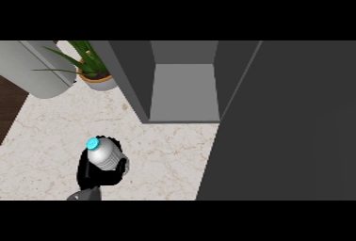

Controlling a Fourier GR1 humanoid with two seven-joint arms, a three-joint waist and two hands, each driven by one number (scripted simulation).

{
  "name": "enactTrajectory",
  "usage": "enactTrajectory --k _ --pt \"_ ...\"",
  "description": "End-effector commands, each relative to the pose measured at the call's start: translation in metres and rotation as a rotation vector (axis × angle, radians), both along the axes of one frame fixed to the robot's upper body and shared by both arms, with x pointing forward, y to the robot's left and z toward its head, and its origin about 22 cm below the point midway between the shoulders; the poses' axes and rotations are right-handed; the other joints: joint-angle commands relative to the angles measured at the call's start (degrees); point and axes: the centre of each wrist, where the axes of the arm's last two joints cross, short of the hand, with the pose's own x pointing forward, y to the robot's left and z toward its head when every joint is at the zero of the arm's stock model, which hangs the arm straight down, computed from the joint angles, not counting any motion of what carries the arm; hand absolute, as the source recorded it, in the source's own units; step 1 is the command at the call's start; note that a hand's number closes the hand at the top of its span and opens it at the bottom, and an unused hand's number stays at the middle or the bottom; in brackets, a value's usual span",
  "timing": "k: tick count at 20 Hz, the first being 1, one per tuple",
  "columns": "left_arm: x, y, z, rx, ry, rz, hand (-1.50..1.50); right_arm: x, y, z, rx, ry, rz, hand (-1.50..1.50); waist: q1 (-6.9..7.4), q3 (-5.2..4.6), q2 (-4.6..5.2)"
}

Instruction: Pick up the bottled water, place it into the cabinet and close the cabinet

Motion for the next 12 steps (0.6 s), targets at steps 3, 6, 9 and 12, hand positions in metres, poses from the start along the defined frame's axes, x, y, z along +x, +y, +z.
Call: enactTrajectory --k 3,6,9,12 --pt "0.005 -0.020 0.030 -0.067 0.010 -0.075 1.50 -0.014 -0.005 0.016 -0.001 -0.052 -0.026 -1.50 0.06 -0.01 0.11" --pt "0.002 -0.032 0.054 -0.058 0.003 -0.079 1.50 -0.020 -0.004 0.018 -0.002 -0.061 -0.015 -1.50 0.04 -0.02 0.04" --pt "0.005 -0.047 0.077 -0.055 -0.012 -0.078 1.50 -0.018 0.001 0.009 -0.002 -0.058 -0.029 -1.50 -0.01 -0.01 0.07" --pt "0.016 -0.060 0.103 -0.031 -0.050 -0.090 1.50 -0.015 -0.010 0.000 -0.003 -0.055 -0.013 -1.50 -0.09 0.05 0.12"
